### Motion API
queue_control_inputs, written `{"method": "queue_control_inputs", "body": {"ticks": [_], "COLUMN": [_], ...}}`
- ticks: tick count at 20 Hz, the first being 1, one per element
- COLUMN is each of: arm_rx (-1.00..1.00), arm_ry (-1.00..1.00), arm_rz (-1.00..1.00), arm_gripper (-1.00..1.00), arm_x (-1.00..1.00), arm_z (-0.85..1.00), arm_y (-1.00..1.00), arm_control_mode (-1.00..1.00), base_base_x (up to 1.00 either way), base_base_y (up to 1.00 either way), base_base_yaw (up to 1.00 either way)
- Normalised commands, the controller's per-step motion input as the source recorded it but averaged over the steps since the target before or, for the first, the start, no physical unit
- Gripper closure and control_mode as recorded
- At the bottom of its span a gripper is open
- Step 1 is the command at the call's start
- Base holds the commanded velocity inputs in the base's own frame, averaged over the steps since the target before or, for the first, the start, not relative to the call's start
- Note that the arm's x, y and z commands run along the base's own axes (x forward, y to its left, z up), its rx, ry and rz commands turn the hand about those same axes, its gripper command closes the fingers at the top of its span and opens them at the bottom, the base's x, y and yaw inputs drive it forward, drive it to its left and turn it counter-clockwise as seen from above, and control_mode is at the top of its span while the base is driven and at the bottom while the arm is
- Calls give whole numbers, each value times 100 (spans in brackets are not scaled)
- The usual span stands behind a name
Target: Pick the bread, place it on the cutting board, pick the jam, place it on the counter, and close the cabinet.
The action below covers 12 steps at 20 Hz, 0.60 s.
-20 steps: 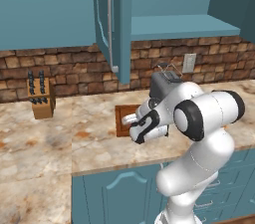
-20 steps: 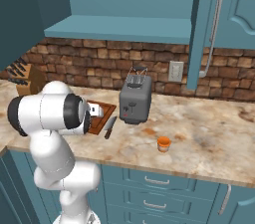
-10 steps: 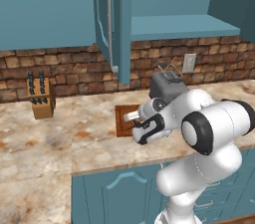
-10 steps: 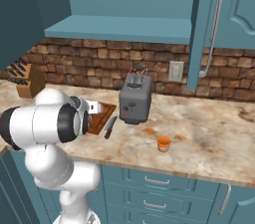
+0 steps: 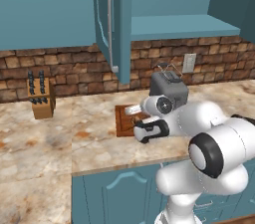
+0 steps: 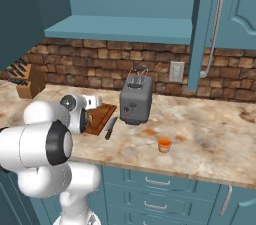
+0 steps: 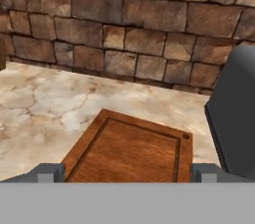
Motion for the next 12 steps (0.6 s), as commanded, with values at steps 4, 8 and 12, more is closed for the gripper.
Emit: {"method": "queue_control_inputs", "body": {"ticks": [4,8,12], "arm_rx": [0,0,0], "arm_ry": [-13,-12,-10], "arm_rz": [-1,-1,-1], "arm_gripper": [-100,-100,-100], "arm_x": [-11,-18,-18], "arm_z": [57,55,51], "arm_y": [0,0,0], "arm_control_mode": [-100,-100,-100], "base_base_x": [0,0,0], "base_base_y": [0,0,0], "base_base_yaw": [0,0,0]}}
